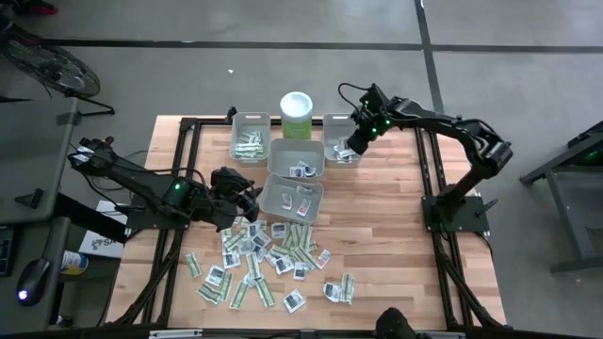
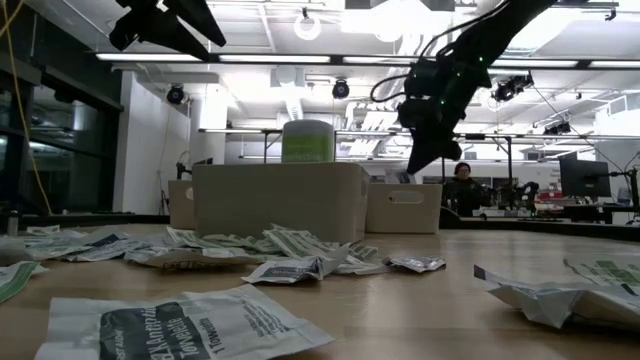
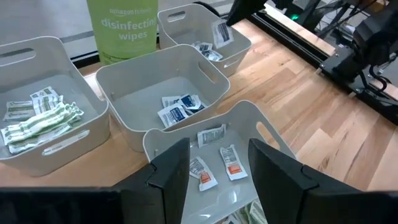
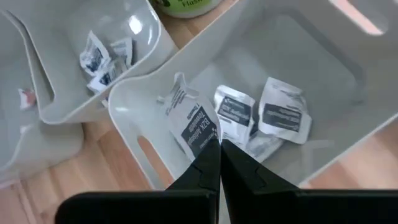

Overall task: Pick & Place First Aid Supplies
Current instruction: Put the towelette pack into the right bin, then put the bandage pack into the left bin

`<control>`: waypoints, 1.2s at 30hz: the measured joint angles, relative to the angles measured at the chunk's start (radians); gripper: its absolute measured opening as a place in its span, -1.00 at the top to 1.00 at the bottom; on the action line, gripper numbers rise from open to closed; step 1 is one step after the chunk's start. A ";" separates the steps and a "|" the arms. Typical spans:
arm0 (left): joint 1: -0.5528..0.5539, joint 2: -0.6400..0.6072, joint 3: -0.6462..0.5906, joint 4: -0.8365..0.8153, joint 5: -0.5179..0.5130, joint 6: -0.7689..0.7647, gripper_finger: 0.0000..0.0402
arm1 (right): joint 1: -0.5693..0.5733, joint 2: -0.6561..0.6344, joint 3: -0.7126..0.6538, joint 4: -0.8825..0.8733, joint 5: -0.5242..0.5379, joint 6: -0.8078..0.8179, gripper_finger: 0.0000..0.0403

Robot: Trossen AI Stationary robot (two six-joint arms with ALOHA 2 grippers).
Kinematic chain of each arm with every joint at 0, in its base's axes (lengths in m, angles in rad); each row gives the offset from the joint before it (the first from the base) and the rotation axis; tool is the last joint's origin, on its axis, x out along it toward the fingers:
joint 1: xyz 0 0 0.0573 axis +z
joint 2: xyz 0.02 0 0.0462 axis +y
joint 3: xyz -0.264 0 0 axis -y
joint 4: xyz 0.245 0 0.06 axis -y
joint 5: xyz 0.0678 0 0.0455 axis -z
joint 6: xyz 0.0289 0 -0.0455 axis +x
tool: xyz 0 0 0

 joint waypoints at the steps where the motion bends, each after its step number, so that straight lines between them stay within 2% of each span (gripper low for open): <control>1: 0.000 0.000 0.000 0.000 0.000 0.000 0.19 | 0.000 0.000 -0.005 0.002 -0.010 0.006 1.00; 5: 0.000 0.000 0.000 -0.001 0.001 0.002 0.19 | 0.003 0.000 -0.013 0.004 -0.017 0.027 0.99; 8: 0.000 0.000 0.000 -0.002 0.015 0.006 0.19 | 0.003 0.000 -0.013 0.005 -0.013 0.050 0.91; 17: 0.000 0.000 0.000 -0.006 0.052 0.015 0.19 | 0.002 -0.012 -0.013 0.007 0.008 0.092 0.32; 21: 0.000 0.000 0.000 -0.021 0.104 0.015 0.19 | 0.002 -0.067 -0.003 -0.026 -0.002 0.143 0.16; 29: 0.000 0.000 0.000 -0.026 0.185 0.073 0.19 | 0.105 -0.240 -0.013 -0.237 -0.012 0.194 0.17; 36: 0.000 0.000 0.000 -0.025 0.199 0.117 0.19 | 0.351 -0.399 -0.191 -0.252 -0.023 0.346 0.22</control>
